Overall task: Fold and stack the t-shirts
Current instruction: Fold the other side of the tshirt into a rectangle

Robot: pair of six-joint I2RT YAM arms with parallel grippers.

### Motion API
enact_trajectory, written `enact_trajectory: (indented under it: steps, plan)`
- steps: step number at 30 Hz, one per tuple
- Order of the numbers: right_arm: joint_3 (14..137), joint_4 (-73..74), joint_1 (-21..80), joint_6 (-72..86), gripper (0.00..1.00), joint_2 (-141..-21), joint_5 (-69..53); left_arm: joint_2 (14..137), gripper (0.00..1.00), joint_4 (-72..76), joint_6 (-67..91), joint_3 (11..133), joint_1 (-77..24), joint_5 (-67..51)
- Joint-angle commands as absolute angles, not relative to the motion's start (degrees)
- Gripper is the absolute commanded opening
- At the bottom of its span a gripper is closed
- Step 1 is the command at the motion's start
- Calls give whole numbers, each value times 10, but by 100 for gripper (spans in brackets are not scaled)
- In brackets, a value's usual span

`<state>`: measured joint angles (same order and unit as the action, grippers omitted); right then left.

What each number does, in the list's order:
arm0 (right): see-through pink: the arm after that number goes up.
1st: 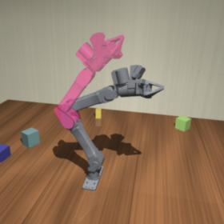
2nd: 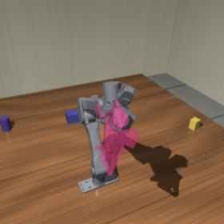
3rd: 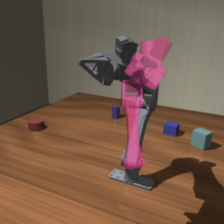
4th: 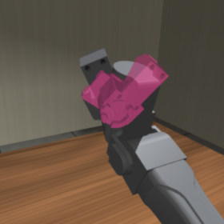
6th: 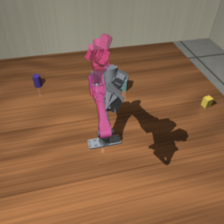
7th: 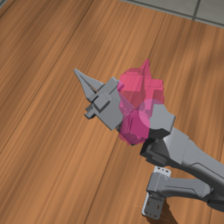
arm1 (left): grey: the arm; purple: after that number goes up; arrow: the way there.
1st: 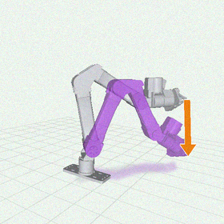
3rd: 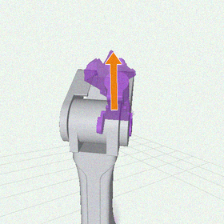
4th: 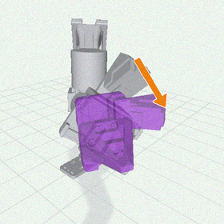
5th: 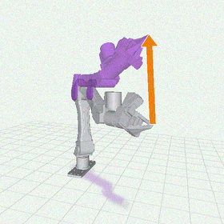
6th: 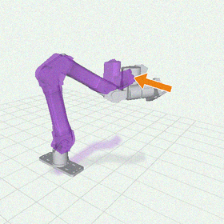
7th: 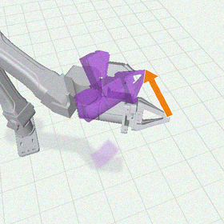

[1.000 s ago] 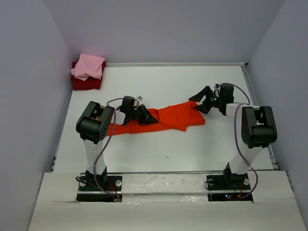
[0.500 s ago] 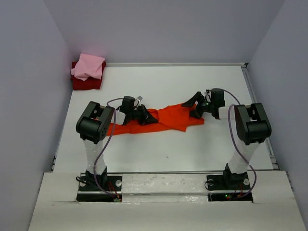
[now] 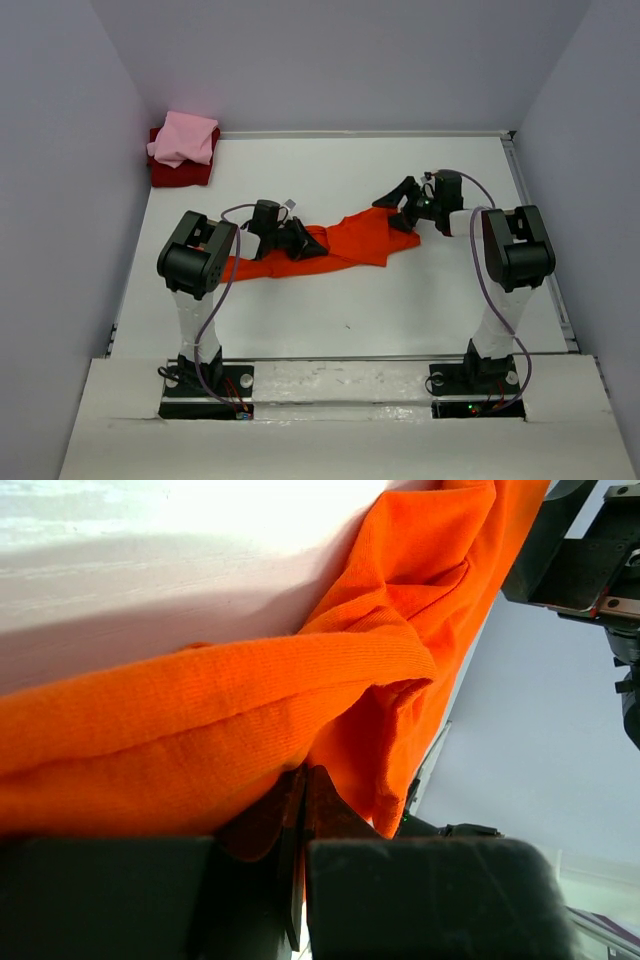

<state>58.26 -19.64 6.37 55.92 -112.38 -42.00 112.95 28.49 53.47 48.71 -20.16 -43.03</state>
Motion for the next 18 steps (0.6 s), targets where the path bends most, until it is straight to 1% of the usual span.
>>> enact_trajectory:
  steps: [1, 11, 15, 18]
  plan:
    - [601, -203, 68, 555, 79, -1117, -424, 1130, 11, 219, 505, 465, -197, -363]
    - [577, -193, 68, 553, 79, -1103, -434, 1131, 11, 221, 510, 468, -197, -358]
    - [579, -222, 74, 576, 77, -1120, -446, 1128, 11, 221, 512, 467, -196, -355]
    - [591, -217, 79, 578, 76, -1120, -447, 1124, 11, 221, 512, 464, -197, -352]
